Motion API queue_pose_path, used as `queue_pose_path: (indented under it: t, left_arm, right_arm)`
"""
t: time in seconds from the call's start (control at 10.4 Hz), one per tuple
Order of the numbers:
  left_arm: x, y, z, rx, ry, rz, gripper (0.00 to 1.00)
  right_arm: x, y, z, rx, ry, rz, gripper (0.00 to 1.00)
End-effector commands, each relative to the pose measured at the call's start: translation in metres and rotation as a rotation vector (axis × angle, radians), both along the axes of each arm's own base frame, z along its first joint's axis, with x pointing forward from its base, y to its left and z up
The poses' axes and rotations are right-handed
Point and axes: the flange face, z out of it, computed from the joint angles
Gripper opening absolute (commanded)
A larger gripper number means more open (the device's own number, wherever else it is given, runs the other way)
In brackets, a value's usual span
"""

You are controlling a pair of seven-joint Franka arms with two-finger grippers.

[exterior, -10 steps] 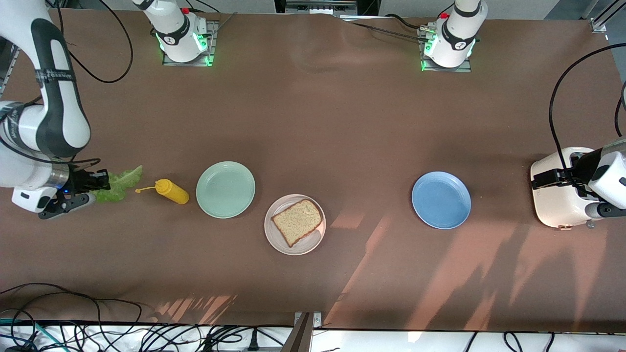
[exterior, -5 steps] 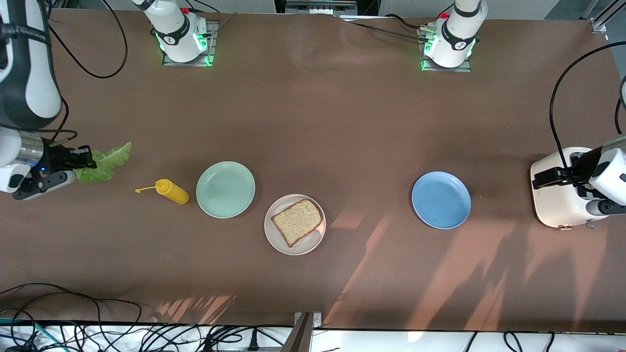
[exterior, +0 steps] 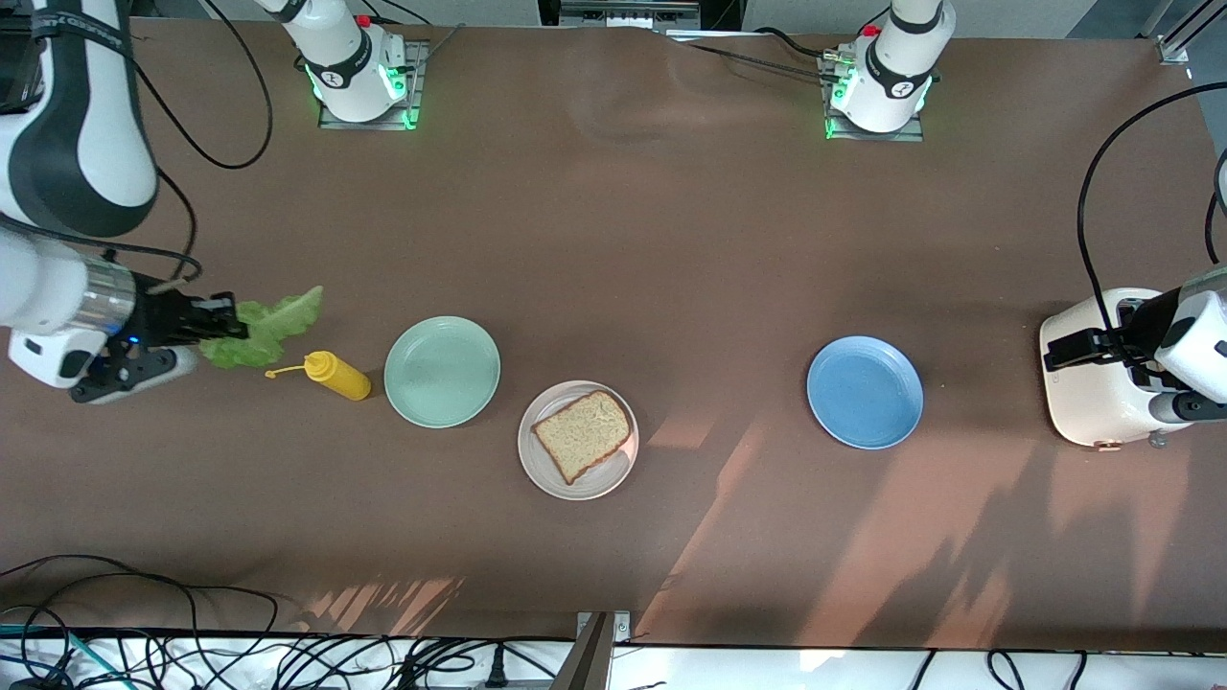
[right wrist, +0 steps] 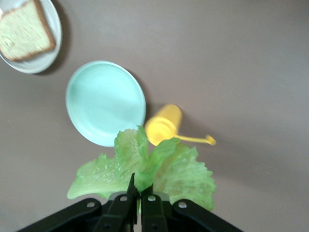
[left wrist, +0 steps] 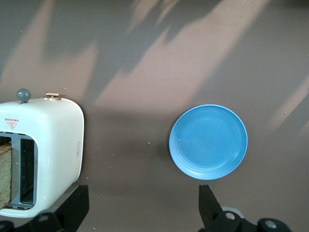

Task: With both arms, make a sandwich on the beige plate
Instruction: 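Carry the lettuce leaf over the beige plate with the right gripper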

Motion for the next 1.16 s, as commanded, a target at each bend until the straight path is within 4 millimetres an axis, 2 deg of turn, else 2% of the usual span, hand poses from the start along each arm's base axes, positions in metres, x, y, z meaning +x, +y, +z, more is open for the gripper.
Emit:
queue_pose_path:
  t: [0.0, 0.48, 0.68, 1.06]
  left_arm:
    - [-0.008, 0.006, 0.003, -0.016, 0.000, -0.007, 1.00]
    - [-0.007, 0.012, -0.002, -0.026, 0.007, 0.002, 1.00]
    - [-0.006, 0.012, -0.006, -0.026, 0.015, 0.004, 1.00]
    - [-0.006, 0.013, -0.005, -0.023, 0.012, 0.005, 1.00]
  right_arm:
    - [0.017, 0.052, -0.003, -0.006, 0.019, -0.113, 0.00]
    - [0.023, 0.198, -0.033, 0.020, 0.013, -0.309, 0.00]
    - [0.018, 0.241, -0.056, 0.011, 0.002, -0.369, 0.00]
    - [0.025, 0.310, -0.090, 0.030, -0.053, -0.490, 0.00]
